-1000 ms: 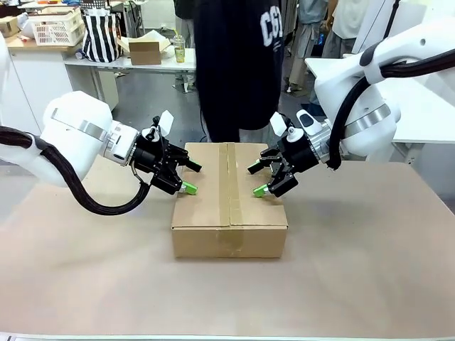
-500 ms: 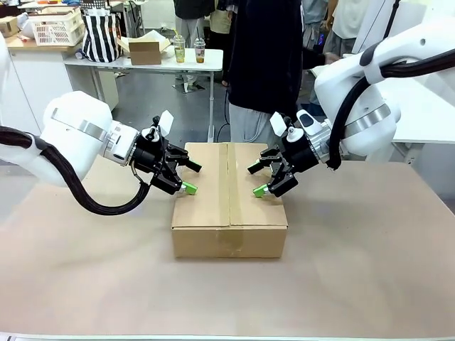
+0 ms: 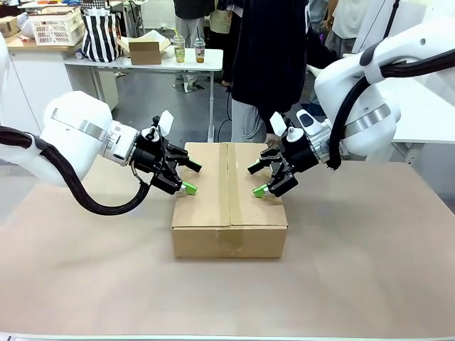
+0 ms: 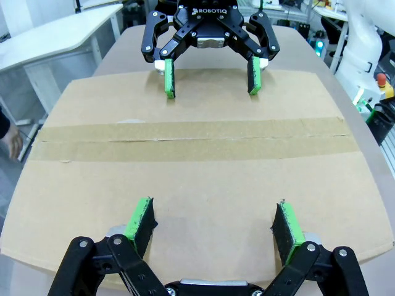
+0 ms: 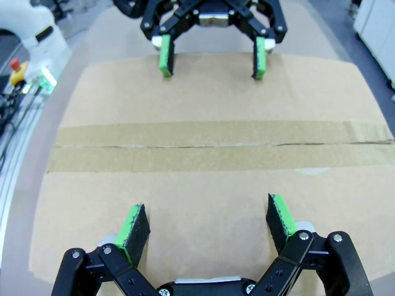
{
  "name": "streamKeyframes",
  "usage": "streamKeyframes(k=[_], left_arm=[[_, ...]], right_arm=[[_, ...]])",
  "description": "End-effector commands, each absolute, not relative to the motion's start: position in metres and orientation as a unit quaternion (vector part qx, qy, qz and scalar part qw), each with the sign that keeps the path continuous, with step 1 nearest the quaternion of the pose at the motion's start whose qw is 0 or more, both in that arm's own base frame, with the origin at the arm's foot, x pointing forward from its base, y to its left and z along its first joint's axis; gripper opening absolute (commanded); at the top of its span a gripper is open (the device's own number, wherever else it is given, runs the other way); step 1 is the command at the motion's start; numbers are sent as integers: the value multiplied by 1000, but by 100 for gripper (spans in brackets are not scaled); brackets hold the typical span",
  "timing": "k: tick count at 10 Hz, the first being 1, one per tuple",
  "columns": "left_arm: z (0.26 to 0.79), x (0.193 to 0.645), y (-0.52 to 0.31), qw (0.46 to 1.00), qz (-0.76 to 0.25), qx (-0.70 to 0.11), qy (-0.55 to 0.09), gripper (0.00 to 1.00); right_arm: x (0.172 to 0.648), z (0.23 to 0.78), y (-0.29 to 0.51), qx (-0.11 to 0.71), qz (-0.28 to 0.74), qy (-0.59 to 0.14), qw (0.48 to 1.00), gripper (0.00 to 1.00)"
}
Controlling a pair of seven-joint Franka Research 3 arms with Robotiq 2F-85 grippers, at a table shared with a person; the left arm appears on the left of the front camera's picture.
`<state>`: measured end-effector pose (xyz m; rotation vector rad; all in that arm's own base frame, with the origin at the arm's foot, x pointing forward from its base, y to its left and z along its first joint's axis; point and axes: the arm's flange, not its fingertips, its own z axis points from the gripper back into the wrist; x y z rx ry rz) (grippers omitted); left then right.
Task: Pack the gift set into the box.
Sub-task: Press and hold the closed box until the human finishes sealing it.
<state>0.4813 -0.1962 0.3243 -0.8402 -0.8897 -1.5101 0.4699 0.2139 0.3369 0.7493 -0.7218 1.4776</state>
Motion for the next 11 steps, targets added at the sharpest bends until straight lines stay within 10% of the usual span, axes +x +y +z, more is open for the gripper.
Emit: streamKeyframes(k=[1,11], left_arm=[[322,480,-195,565,-640,-358,-377,100],[322,480,-195,565,-640,-358,-377,100]], right_arm=[[470,334,213,325,643,-317,617,100],[470,334,213,325,643,-317,617,100]])
